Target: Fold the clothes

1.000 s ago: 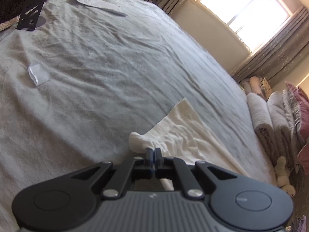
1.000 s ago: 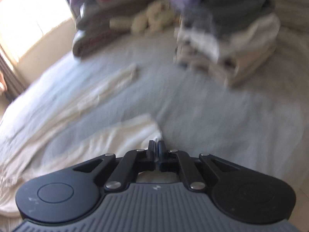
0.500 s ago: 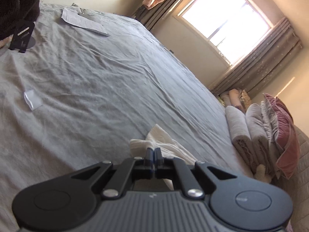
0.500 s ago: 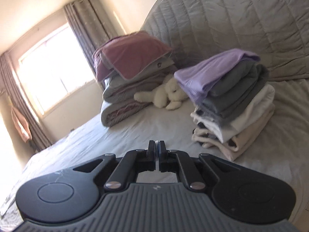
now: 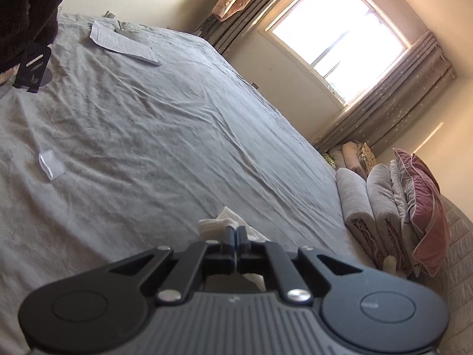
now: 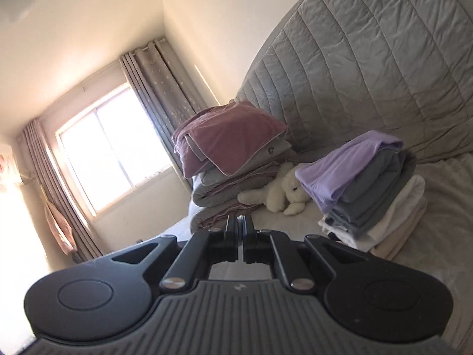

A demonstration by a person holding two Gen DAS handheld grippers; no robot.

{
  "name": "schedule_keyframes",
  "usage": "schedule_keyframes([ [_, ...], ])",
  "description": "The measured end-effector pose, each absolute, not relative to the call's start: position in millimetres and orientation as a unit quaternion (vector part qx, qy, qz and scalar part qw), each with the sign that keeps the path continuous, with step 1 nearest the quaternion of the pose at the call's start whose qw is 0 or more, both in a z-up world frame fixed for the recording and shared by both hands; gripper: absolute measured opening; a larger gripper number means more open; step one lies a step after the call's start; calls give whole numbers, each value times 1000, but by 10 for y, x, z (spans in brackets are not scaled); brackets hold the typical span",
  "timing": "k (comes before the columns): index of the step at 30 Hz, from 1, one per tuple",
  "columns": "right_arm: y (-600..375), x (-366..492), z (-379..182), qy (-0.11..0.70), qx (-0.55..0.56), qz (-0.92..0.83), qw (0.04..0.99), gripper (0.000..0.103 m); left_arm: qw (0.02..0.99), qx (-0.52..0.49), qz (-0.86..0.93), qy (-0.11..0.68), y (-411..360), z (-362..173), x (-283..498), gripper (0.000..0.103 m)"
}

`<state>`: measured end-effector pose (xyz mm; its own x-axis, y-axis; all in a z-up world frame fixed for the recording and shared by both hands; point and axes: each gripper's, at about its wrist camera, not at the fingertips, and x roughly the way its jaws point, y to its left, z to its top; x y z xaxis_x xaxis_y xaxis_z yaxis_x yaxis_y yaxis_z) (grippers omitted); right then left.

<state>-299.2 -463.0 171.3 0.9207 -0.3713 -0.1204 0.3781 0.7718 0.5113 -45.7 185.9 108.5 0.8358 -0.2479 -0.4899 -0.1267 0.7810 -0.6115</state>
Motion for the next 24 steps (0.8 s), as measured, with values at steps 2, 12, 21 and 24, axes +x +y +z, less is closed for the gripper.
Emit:
schedule_keyframes([
  [2, -4665, -2896, 1657, 29, 276, -210, 937, 5, 902, -317, -28, 291, 1811, 1057, -415, 1],
  [12, -5026, -1968, 1459, 130, 304, -244, 911, 5, 908, -269, 13, 322, 1494, 998, 185, 1],
  [21, -5516, -698, 1154, 226, 313, -283, 878, 5, 905, -218, 26, 365, 1058, 856, 1197, 1],
  [24, -5586, -398, 1002, 243, 315, -289, 871, 5, 899, -208, 34, 384, 996, 719, 1444, 1],
])
